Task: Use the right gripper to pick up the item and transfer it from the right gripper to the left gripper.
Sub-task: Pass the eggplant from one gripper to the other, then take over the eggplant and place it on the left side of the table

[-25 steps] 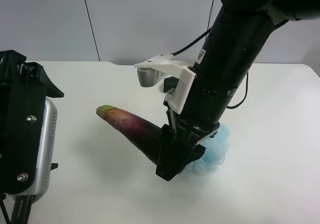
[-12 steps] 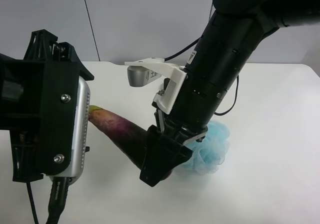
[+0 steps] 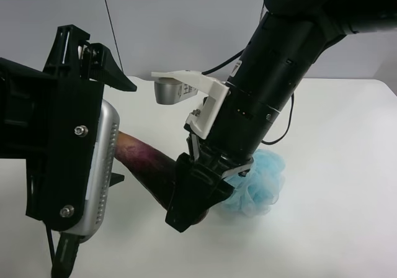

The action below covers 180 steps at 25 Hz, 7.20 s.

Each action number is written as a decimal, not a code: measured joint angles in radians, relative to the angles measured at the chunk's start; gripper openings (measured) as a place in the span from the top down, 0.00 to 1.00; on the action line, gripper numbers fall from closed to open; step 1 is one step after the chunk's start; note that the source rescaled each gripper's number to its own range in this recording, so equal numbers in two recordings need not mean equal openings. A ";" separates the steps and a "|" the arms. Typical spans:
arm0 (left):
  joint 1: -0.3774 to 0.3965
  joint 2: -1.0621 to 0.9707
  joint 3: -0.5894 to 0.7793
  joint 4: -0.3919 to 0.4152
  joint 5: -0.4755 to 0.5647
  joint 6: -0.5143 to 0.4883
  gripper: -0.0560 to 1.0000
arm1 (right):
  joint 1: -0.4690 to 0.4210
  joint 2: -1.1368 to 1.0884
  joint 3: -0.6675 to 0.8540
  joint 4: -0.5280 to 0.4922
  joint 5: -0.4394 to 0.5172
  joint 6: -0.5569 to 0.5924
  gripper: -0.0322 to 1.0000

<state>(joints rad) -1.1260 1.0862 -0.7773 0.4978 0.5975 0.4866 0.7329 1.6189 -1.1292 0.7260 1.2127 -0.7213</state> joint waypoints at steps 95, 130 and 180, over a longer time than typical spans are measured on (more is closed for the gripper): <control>-0.003 0.002 0.000 -0.074 -0.059 0.032 0.94 | 0.000 -1.408 0.622 -0.716 -0.132 0.734 0.00; -0.003 0.002 0.000 -0.174 -0.059 0.005 0.94 | -0.573 -1.621 0.625 -0.716 -0.139 0.738 0.00; 1.025 0.558 -0.001 -0.655 -0.195 -0.391 0.66 | -0.574 -1.621 0.625 -0.716 -0.139 0.740 0.00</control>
<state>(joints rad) -0.1011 1.6447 -0.7781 -0.1568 0.4028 0.0956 0.1589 -0.0020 -0.5043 0.0100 1.0741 0.0189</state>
